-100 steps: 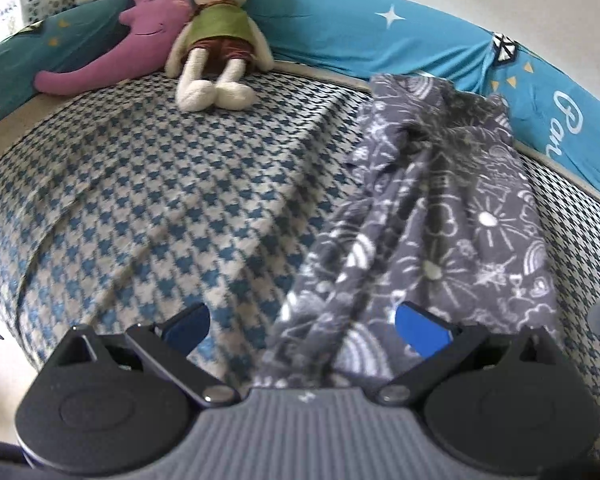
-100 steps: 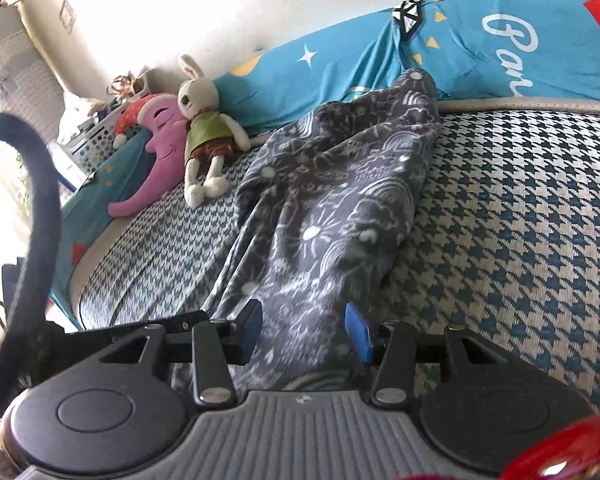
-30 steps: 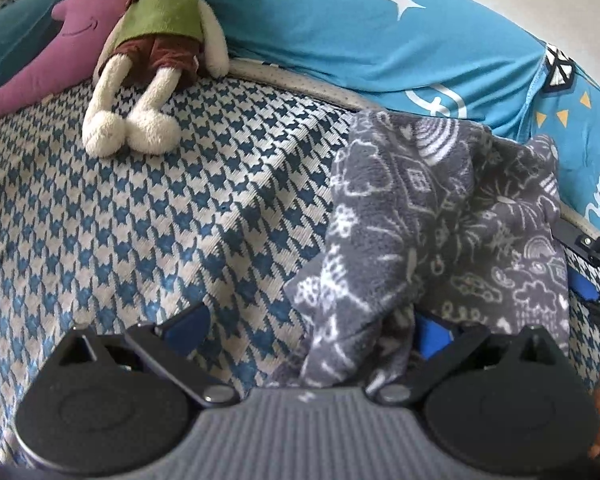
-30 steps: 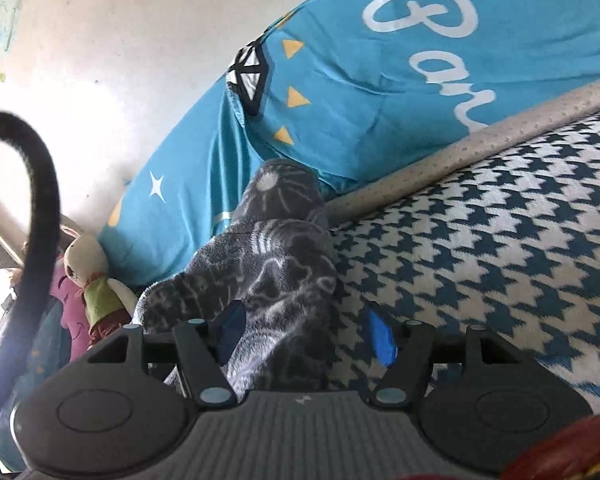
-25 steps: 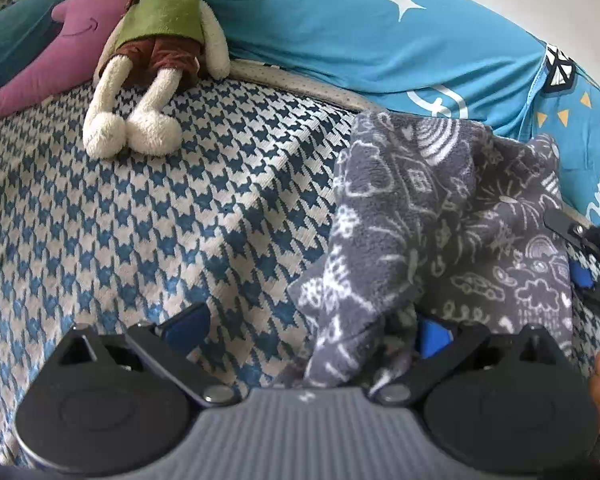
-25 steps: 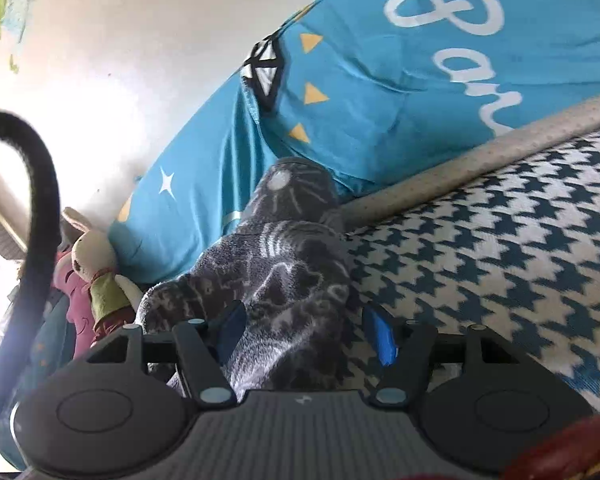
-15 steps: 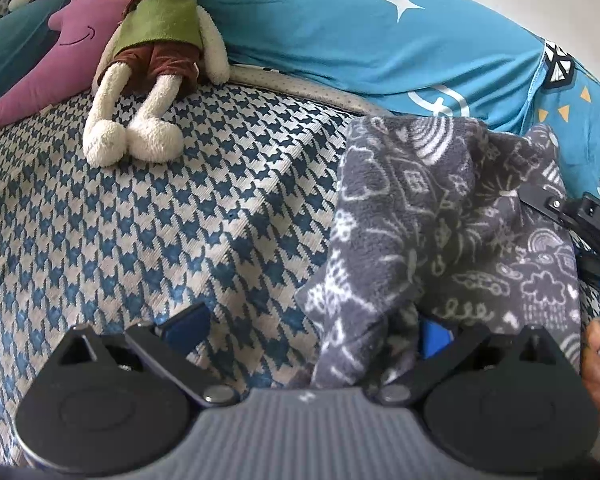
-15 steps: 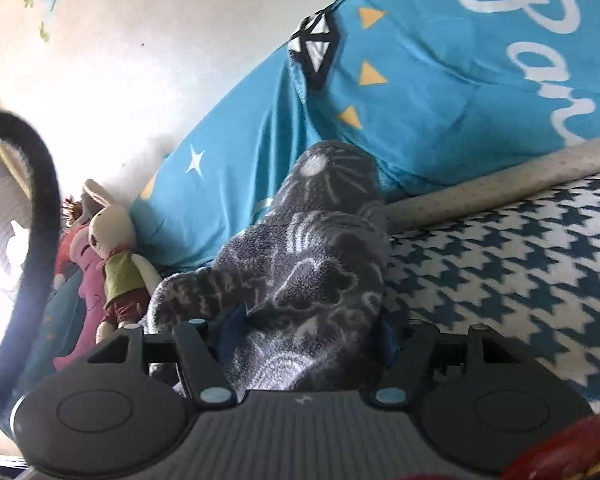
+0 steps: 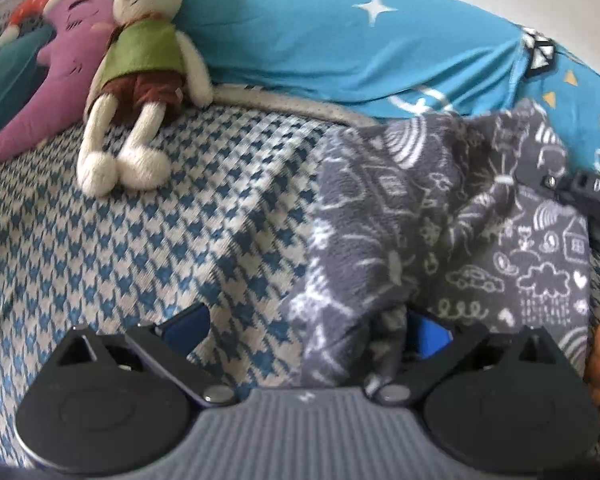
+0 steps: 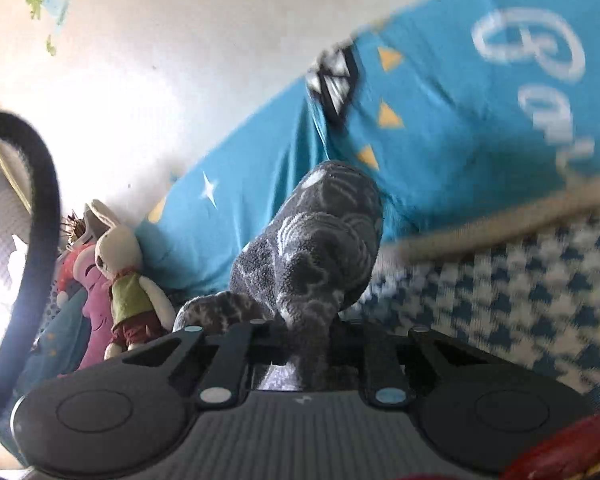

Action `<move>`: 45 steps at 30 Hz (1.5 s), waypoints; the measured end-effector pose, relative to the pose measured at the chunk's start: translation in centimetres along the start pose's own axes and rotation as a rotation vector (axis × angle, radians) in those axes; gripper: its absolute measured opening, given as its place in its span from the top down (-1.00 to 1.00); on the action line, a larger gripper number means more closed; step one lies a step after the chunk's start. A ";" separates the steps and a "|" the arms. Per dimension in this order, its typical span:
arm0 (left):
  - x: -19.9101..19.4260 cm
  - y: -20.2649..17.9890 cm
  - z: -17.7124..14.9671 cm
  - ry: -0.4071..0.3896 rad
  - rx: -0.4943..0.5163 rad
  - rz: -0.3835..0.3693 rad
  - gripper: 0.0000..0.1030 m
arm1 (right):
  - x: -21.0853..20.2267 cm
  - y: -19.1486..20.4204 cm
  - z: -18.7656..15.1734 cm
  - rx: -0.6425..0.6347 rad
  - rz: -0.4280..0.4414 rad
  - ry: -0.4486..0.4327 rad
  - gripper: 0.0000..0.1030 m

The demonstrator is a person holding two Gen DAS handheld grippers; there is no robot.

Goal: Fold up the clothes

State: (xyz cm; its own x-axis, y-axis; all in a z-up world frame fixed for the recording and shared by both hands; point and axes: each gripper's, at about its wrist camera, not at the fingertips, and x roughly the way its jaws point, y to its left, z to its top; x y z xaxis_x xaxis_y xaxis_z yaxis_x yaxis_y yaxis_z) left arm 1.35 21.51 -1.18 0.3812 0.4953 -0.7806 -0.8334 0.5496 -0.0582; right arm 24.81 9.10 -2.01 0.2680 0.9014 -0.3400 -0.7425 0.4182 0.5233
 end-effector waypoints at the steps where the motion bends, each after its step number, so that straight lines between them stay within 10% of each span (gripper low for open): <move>1: -0.2 -0.2 0.1 -0.005 0.002 -0.017 -1.00 | -0.5 0.3 0.3 -0.013 -0.019 -0.014 0.69; 11: -3.0 -3.0 -0.2 -0.046 0.036 -0.246 -1.00 | -8.9 -2.3 2.3 0.019 -0.310 -0.182 0.70; 24: -3.7 -4.7 -0.5 -0.054 0.056 -0.259 -1.00 | -23.2 -9.2 2.3 0.183 -0.761 -0.343 0.64; 33: -4.4 -5.8 -1.8 -0.027 0.055 -0.276 -1.00 | -27.3 -10.7 1.4 0.197 -0.817 -0.358 0.04; 45: -5.7 -4.4 -4.2 0.019 0.039 -0.258 -1.00 | -27.5 -7.4 -0.7 0.223 -0.510 -0.211 0.04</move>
State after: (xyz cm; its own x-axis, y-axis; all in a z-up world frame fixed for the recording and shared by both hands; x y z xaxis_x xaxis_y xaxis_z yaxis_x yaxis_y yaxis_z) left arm 1.14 13.47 0.91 0.5711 0.3233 -0.7545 -0.6937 0.6815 -0.2331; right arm 22.46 -18.86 2.91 0.6900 0.5740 -0.4408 -0.3474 0.7970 0.4940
